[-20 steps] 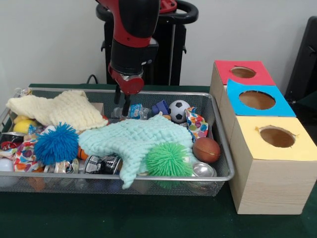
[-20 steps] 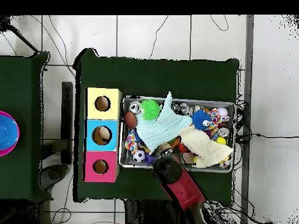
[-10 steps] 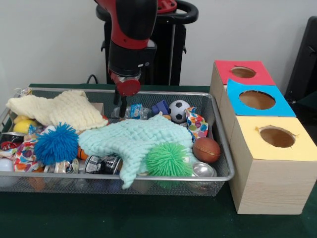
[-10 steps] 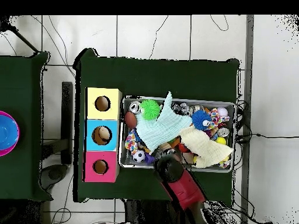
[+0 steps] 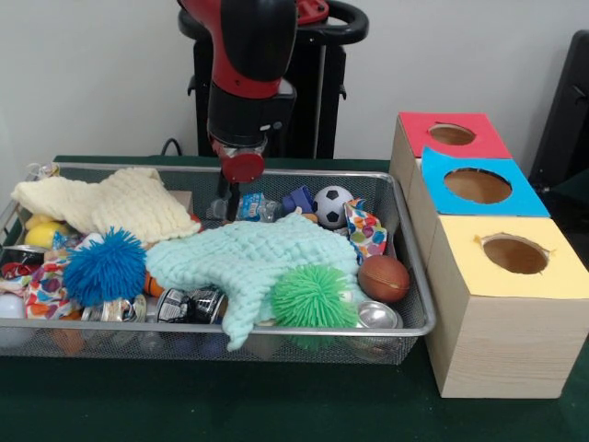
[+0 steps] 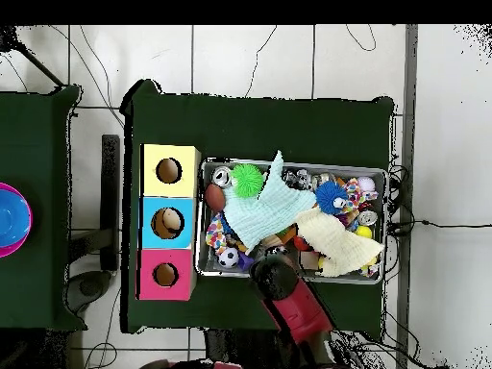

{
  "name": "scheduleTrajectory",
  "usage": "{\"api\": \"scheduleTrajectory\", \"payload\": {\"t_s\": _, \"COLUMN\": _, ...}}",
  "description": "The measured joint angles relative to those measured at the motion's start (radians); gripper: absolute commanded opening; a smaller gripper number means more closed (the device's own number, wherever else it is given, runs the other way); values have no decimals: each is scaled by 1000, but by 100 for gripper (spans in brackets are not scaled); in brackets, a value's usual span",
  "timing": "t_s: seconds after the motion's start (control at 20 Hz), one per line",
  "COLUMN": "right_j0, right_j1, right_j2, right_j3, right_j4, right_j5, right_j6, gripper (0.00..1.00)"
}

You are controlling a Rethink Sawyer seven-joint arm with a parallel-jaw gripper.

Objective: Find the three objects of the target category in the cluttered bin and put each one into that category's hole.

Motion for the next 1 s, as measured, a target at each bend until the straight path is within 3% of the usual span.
{"api": "scheduleTrajectory", "payload": {"t_s": 0.7, "right_j0": 56, "right_j1": 7, "right_j2": 0, "right_j3": 0, "right_j4": 44, "right_j5": 0, "right_j6": 28, "gripper": 100}}
{"api": "scheduleTrajectory", "payload": {"t_s": 1.0, "right_j0": 10, "right_j1": 55, "right_j2": 24, "right_j3": -20, "right_j4": 26, "right_j5": -27, "right_j6": 28, "gripper": 100}}
